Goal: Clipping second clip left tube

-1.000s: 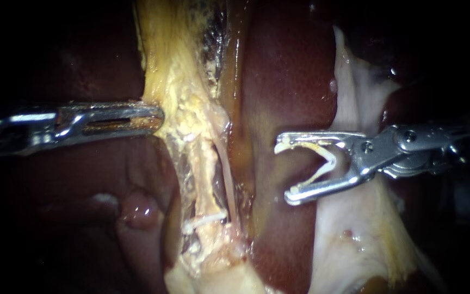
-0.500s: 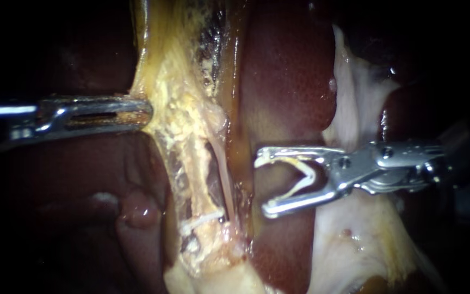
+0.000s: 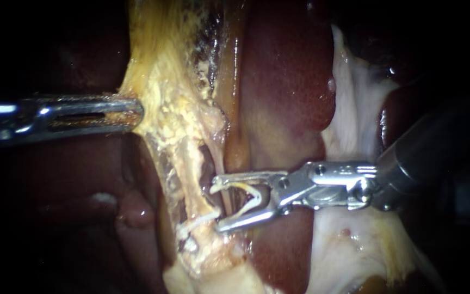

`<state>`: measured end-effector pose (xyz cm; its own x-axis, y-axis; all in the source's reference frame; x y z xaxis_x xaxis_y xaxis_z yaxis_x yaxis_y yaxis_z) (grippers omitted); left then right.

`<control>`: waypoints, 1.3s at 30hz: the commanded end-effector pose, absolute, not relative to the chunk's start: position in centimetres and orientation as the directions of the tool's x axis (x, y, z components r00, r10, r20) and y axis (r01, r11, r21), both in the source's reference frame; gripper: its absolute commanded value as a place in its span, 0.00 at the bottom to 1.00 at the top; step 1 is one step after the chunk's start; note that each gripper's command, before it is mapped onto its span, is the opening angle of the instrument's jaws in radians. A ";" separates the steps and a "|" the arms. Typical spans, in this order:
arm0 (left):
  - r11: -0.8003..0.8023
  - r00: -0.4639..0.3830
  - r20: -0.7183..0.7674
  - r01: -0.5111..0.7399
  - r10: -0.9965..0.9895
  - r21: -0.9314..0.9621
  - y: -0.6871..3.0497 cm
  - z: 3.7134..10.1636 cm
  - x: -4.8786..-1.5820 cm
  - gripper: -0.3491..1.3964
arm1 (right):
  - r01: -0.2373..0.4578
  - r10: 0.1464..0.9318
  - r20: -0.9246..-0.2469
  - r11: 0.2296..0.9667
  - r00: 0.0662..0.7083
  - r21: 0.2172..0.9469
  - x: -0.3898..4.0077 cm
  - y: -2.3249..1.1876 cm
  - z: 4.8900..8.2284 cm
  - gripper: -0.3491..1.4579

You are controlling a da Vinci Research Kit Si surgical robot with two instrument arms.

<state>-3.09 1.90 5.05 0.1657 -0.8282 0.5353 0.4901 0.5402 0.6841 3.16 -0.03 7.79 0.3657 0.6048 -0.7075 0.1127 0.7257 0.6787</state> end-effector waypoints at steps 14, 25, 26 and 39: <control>0.540 0.165 0.535 0.493 -0.828 0.683 1.87 5.00 -3.11 0.00 | 0.191 0.645 -0.686 0.667 0.335 0.720 3.40 -0.06 7.80 0.51; 0.540 0.165 0.536 0.493 -0.828 0.682 1.87 5.02 -3.11 0.00 | 0.281 0.672 -0.667 0.606 0.320 0.745 3.59 -0.19 7.83 0.50; 0.540 0.165 0.536 0.493 -0.828 0.682 1.87 5.02 -3.12 0.00 | 0.283 0.675 -0.665 0.602 0.320 0.747 3.61 -0.20 7.84 0.50; 0.541 0.166 0.537 0.493 -0.827 0.681 1.87 5.05 -3.12 0.00 | 0.310 0.693 -0.650 0.572 0.312 0.759 3.72 -0.26 7.83 0.47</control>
